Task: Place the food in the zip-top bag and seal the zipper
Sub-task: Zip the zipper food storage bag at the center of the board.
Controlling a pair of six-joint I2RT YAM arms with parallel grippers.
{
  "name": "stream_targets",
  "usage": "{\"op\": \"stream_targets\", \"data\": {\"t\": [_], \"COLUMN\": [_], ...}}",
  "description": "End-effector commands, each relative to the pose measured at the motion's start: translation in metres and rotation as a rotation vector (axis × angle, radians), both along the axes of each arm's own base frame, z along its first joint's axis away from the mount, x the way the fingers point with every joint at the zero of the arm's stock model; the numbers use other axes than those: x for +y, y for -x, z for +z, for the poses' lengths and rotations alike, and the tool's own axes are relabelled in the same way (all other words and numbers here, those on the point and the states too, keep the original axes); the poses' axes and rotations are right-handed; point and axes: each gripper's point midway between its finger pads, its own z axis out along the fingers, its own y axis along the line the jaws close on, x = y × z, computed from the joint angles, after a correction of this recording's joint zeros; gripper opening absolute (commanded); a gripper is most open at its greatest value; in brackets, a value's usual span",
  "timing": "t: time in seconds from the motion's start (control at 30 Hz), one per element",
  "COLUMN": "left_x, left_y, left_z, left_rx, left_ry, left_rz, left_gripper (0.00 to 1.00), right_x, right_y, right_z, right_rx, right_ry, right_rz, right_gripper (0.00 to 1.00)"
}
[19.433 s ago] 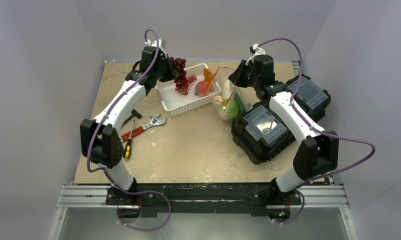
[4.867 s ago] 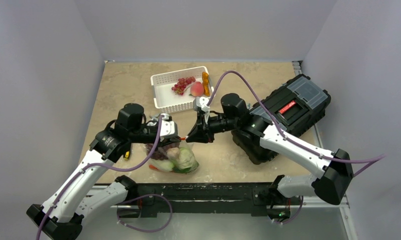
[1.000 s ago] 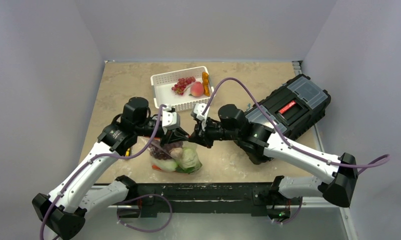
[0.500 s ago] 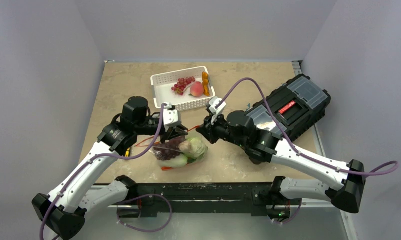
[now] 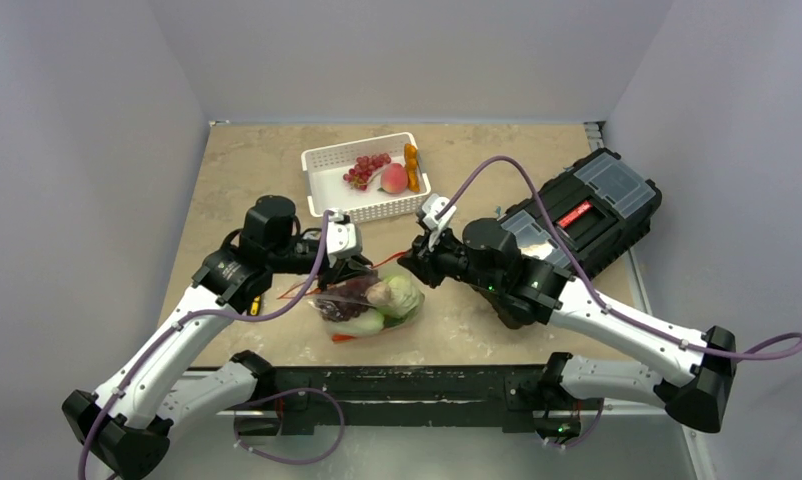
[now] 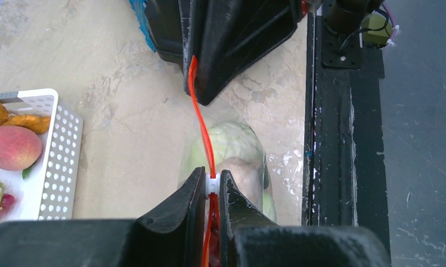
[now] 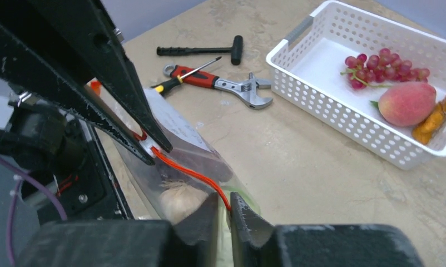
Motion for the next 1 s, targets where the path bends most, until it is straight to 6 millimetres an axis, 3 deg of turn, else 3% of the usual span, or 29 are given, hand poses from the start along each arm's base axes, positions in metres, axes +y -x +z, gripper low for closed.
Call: {"op": "stream_targets", "data": {"t": [0.0, 0.07, 0.1, 0.23, 0.5, 0.67, 0.77, 0.83, 0.87, 0.97], "left_x": [-0.001, -0.001, -0.001, -0.001, 0.0, 0.0, -0.001, -0.001, -0.001, 0.0], "left_y": [0.01, 0.011, 0.011, 0.014, 0.015, 0.016, 0.016, 0.016, 0.015, 0.013], "left_z": [0.017, 0.018, 0.019, 0.021, 0.022, 0.021, 0.022, 0.021, 0.021, 0.02], "left_rx": [-0.036, -0.038, -0.039, -0.046, -0.051, -0.047, -0.047, -0.046, -0.045, -0.047], "left_ry": [0.033, 0.036, 0.038, 0.044, 0.047, 0.047, 0.048, 0.048, 0.047, 0.04], "left_rz": [-0.05, -0.056, -0.057, -0.064, -0.065, -0.067, -0.07, -0.07, -0.069, -0.056], "left_gripper": [0.0, 0.0, 0.0, 0.0, 0.0, 0.0, 0.0, 0.0, 0.0, 0.0], "right_x": [0.024, 0.03, 0.033, 0.051, 0.053, 0.049, 0.051, 0.053, 0.054, 0.053], "right_y": [0.02, 0.017, 0.016, 0.027, 0.042, 0.045, 0.037, 0.031, 0.027, -0.004], "right_z": [0.028, 0.028, 0.027, 0.014, 0.006, -0.003, 0.003, 0.005, 0.005, 0.007], "right_rx": [-0.061, -0.065, -0.067, -0.018, -0.001, 0.011, -0.019, -0.03, -0.03, -0.02], "right_ry": [-0.016, -0.002, 0.01, 0.077, 0.118, 0.145, 0.127, 0.119, 0.114, 0.093], "right_rz": [0.227, 0.252, 0.275, 0.449, 0.577, 0.584, 0.544, 0.514, 0.488, 0.283], "right_gripper": [0.24, 0.53, 0.59, 0.61, 0.38, 0.37, 0.28, 0.14, 0.03, 0.0]}}
